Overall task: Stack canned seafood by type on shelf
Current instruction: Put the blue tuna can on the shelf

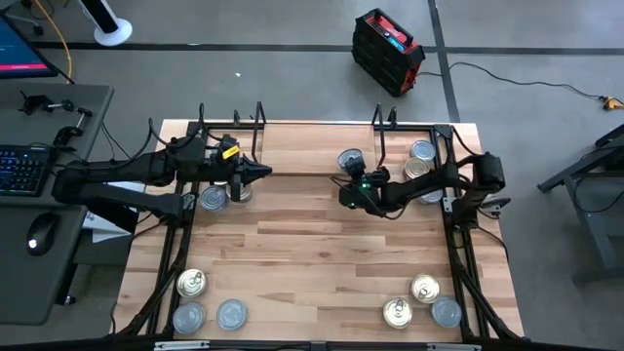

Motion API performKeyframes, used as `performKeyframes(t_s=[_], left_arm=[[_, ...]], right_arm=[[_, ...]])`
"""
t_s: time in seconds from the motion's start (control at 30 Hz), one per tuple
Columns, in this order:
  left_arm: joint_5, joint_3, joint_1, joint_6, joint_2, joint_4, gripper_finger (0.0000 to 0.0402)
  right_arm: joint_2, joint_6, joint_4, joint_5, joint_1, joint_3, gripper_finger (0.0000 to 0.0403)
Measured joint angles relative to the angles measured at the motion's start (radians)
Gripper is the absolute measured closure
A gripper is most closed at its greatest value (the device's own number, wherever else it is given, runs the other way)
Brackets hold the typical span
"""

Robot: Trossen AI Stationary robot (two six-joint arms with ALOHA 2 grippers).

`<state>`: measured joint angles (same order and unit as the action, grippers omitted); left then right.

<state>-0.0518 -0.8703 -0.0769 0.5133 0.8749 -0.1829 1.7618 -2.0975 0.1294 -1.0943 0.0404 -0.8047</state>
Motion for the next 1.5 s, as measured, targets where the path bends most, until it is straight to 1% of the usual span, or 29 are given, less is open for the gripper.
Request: performKeyframes(t_s=[0.13,0.17,0.2,0.3,0.37,0.43,0.5,0.57,0.67,0.7,0.97,1.1,1.23,1.3,1.4,1.5], left_arm=[[0.001,0.000,0.000,-0.003,0.000,0.000,0.0401],[0.001,0.000,0.000,-0.007,0.000,-0.001,0.0401],[0.002,0.000,0.000,-0.009,0.000,-0.001,0.0401],[0.002,0.000,0.000,-0.009,0.000,-0.008,0.0401],[0.002,0.000,0.000,-0.009,0.000,-0.013,0.0401],[0.002,0.000,0.000,-0.009,0.000,-0.019,0.0401],[0.002,0.000,0.000,-0.009,0.000,-0.027,0.0401],[0.002,0.000,0.000,-0.010,0.000,-0.031,0.0401],[0.002,0.000,0.000,-0.010,0.000,-0.032,0.0401],[0.002,0.000,0.000,-0.011,0.000,-0.032,0.0401],[0.002,0.000,0.000,-0.012,0.000,-0.031,0.0401],[0.002,0.001,-0.002,-0.013,0.000,-0.031,0.0401],[0.002,0.001,-0.002,-0.021,0.000,-0.031,0.0401],[0.002,0.001,-0.002,-0.019,0.000,-0.031,0.0401],[0.002,0.001,-0.002,-0.016,0.000,-0.031,0.0401],[0.002,0.001,-0.002,-0.016,0.000,-0.031,0.0401]], right_arm=[[0.000,0.008,-0.002,0.000,0.001,0.000,0.0289],[0.000,0.009,-0.005,0.000,0.001,0.000,0.0279],[0.000,0.009,-0.008,0.000,0.001,0.000,0.0260],[0.000,0.009,-0.010,0.000,0.000,0.000,0.0183],[-0.001,0.009,-0.010,0.000,0.001,0.000,0.0142],[-0.001,0.009,-0.010,0.005,0.001,0.000,0.0116],[-0.002,0.009,-0.011,0.023,0.001,0.000,0.0104],[-0.010,0.007,-0.023,0.070,0.003,0.000,0.0100],[-0.037,0.007,-0.078,0.172,0.017,0.000,0.0098],[-0.046,0.005,-0.096,0.185,0.019,0.000,0.0098],[-0.156,-0.016,-0.265,0.178,0.039,0.000,0.0097],[-0.167,-0.015,-0.269,0.197,0.079,0.000,0.0096],[-0.161,0.018,-0.275,0.285,0.113,0.000,0.0096],[-0.161,0.034,-0.275,0.306,0.113,0.000,0.0096],[-0.166,0.033,-0.295,0.314,0.104,0.000,0.0096],[-0.166,-0.021,-0.302,0.303,0.103,0.000,0.0096]])
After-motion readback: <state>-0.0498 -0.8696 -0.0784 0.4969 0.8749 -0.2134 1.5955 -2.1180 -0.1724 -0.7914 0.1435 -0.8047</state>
